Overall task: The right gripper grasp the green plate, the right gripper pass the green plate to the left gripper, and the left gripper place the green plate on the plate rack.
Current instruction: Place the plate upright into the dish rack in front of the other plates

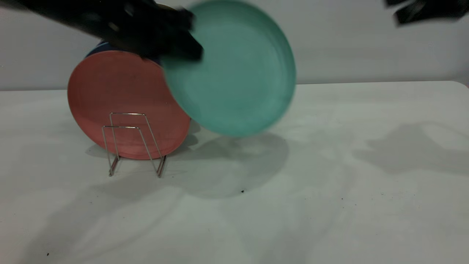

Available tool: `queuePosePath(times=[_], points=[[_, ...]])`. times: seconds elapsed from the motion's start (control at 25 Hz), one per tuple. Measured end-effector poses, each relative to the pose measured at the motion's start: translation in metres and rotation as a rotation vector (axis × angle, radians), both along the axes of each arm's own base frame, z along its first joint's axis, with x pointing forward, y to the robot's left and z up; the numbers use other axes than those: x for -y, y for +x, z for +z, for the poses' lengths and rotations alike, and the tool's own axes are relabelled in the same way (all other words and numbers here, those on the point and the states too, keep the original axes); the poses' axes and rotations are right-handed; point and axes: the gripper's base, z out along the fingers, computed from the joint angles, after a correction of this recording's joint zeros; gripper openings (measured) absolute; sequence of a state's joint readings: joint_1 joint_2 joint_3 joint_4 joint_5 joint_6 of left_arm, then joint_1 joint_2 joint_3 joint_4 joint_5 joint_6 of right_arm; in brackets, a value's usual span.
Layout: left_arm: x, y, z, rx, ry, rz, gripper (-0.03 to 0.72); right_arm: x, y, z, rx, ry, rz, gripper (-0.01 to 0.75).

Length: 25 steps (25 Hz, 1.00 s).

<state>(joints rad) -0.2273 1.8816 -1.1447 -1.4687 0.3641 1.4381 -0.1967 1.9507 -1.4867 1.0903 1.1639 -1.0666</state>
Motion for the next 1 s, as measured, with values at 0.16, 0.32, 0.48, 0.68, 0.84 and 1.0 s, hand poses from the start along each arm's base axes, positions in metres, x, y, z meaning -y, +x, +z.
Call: queuePosePath(times=[0.16,0.32,0.48,0.68,0.84,1.0], points=[[-0.043,-0.011,0.045,0.177,0.1,-0.156,0.111,-0.003,-0.043,0.071,0.069,-0.163,-0.002,0.508],[-0.086,-0.028,0.076,0.276,0.251,-0.218,0.111,-0.006,-0.088,0.122,0.12,-0.241,-0.059,0.457],[-0.115,-0.042,0.092,0.368,0.445,-0.308,0.111,-0.012,-0.132,0.132,0.111,-0.266,-0.093,0.432],[-0.124,-0.046,0.096,0.513,0.656,-0.501,0.111,-0.023,-0.193,0.104,0.04,-0.272,-0.088,0.429],[-0.124,-0.044,0.099,0.593,0.737,-0.574,0.111,-0.029,-0.245,0.079,0.016,-0.313,-0.088,0.429],[-0.128,-0.045,0.095,0.58,0.816,-0.622,0.111,-0.033,-0.289,0.054,-0.005,-0.36,-0.132,0.429]])
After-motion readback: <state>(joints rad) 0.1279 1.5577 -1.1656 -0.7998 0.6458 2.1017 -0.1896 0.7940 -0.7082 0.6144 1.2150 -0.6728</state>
